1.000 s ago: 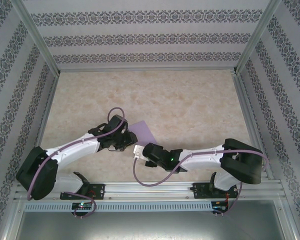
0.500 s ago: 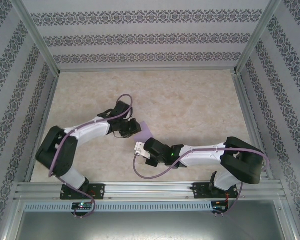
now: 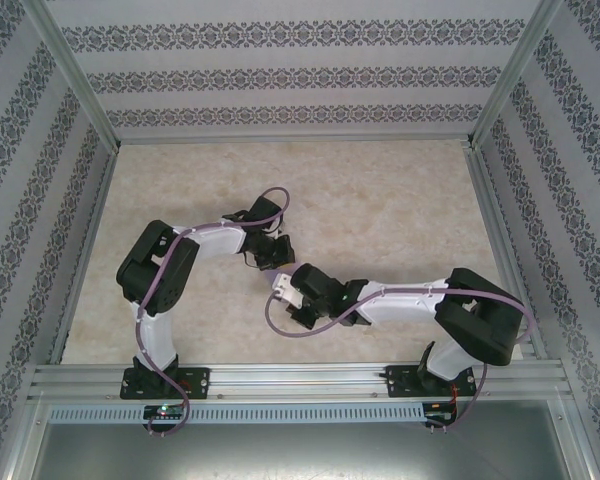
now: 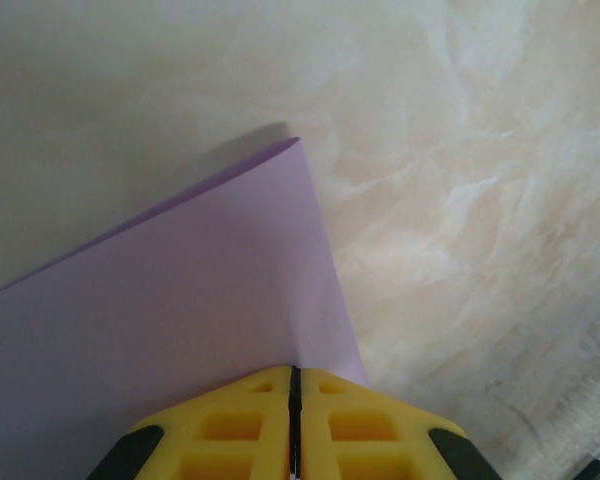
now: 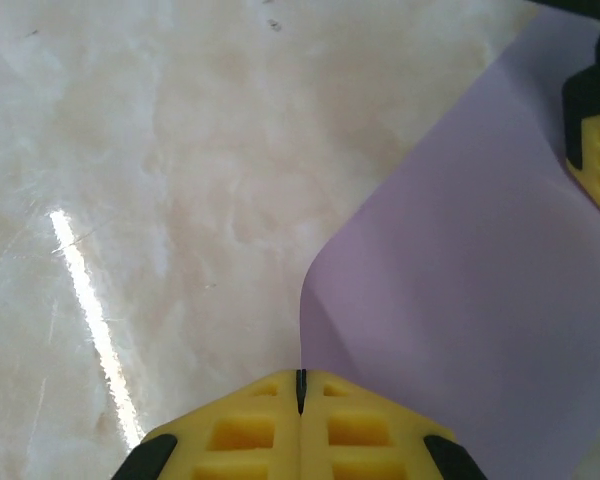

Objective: Fold a paper plane with a square sheet of paper (fold left side to right side)
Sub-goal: Third fold the triangle at the center of the table.

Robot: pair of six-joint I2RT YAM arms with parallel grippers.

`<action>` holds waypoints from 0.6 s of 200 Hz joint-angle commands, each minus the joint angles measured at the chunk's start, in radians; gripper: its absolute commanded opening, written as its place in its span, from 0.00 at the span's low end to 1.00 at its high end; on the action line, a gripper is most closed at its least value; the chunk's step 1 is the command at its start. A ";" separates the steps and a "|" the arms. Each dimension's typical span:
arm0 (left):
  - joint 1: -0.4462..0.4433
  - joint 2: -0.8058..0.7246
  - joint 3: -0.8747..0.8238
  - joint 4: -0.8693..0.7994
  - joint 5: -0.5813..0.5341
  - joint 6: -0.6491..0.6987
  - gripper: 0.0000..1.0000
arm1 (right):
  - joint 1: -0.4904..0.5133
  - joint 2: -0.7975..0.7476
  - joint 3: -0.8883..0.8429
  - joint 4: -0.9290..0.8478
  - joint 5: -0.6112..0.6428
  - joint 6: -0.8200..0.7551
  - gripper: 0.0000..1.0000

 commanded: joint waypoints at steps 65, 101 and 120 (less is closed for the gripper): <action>-0.013 0.040 -0.018 -0.011 -0.005 0.038 0.09 | -0.231 0.083 0.061 -0.008 -0.368 0.178 0.00; -0.018 0.041 -0.020 -0.010 -0.005 0.036 0.08 | -0.276 0.130 0.098 -0.024 -0.378 0.188 0.00; -0.018 0.041 -0.023 -0.008 -0.006 0.033 0.08 | -0.289 0.146 0.118 -0.031 -0.370 0.188 0.00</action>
